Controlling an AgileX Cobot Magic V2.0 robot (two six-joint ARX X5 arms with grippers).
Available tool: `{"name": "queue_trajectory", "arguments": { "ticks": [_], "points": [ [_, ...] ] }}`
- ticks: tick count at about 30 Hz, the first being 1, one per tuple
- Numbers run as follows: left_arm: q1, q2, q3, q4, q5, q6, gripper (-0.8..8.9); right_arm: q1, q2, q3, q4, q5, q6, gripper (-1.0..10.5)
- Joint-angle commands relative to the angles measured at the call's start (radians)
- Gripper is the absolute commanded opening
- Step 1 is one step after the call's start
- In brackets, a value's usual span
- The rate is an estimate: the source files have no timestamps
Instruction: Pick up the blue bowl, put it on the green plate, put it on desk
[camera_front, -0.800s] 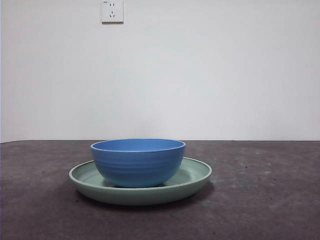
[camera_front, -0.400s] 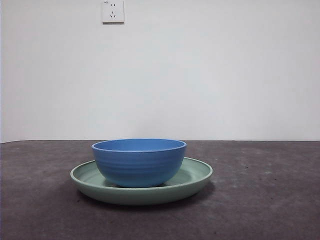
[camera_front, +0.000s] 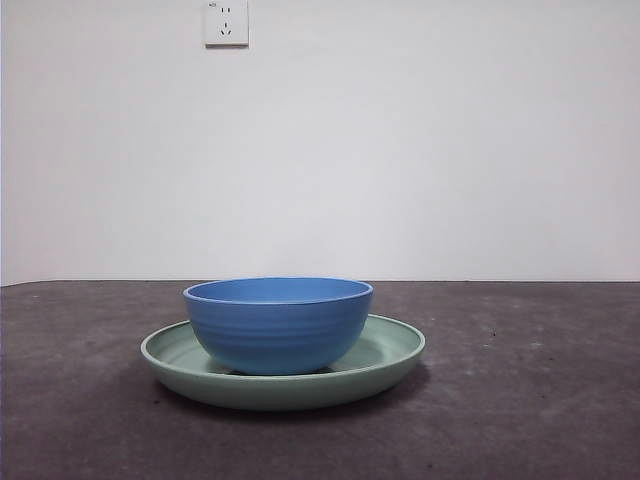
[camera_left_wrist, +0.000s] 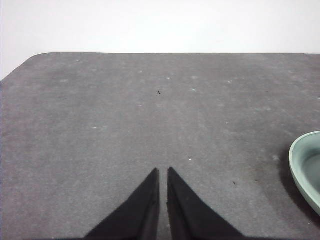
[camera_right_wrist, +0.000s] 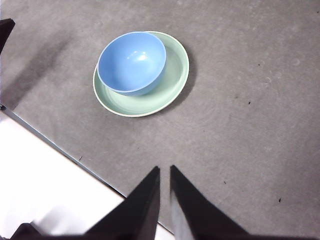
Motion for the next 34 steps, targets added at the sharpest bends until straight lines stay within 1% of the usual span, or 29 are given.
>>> {"name": "queue_trajectory", "arguments": {
  "ticks": [1, 8, 11, 12, 15, 16, 20, 22, 25, 29, 32, 34],
  "points": [
    [0.002, -0.001, -0.021, -0.008, -0.005, -0.002, 0.27, 0.006, 0.006, 0.016, 0.011, 0.0, -0.008, 0.3],
    [0.002, -0.001, -0.021, -0.008, -0.005, -0.002, 0.27, -0.006, 0.006, 0.015, 0.01, 0.0, -0.008, 0.3],
    [0.002, -0.001, -0.021, -0.008, -0.005, -0.002, 0.27, -0.048, -0.005, -0.011, 0.07, 0.007, -0.099, 0.3],
    [0.002, -0.001, -0.021, -0.008, -0.005, -0.002, 0.26, -0.065, -0.018, -0.034, 0.109, 0.007, -0.112, 0.3],
    [0.002, -0.001, -0.021, -0.008, -0.005, -0.002, 0.26, -0.141, -0.091, -0.179, 0.347, 0.008, -0.12, 0.3],
    [0.002, -0.001, -0.021, -0.008, -0.005, -0.002, 0.26, -0.17, -0.124, -0.25, 0.454, 0.007, -0.12, 0.3],
    [0.002, 0.0, -0.021, -0.008, -0.005, -0.002, 0.27, -0.258, -0.254, -0.521, 0.795, 0.01, -0.121, 0.3],
    [0.002, -0.001, -0.021, -0.008, -0.005, -0.002, 0.26, -0.29, -0.319, -0.652, 0.932, 0.049, -0.123, 0.3],
    [0.002, -0.001, -0.021, -0.008, -0.005, -0.002, 0.27, -0.326, -0.411, -0.845, 1.1, 0.153, -0.119, 0.3],
    [0.002, -0.001, -0.021, -0.008, -0.005, -0.002, 0.26, -0.351, -0.497, -1.022, 1.197, 0.24, -0.119, 0.3],
    [0.002, -0.001, -0.021, -0.008, -0.005, -0.002, 0.27, -0.364, -0.547, -1.107, 1.2, 0.264, -0.119, 0.3],
    [0.002, -0.001, -0.021, -0.008, -0.005, -0.002, 0.26, -0.375, -0.575, -1.15, 1.2, 0.263, -0.119, 0.3]
  ]
}}
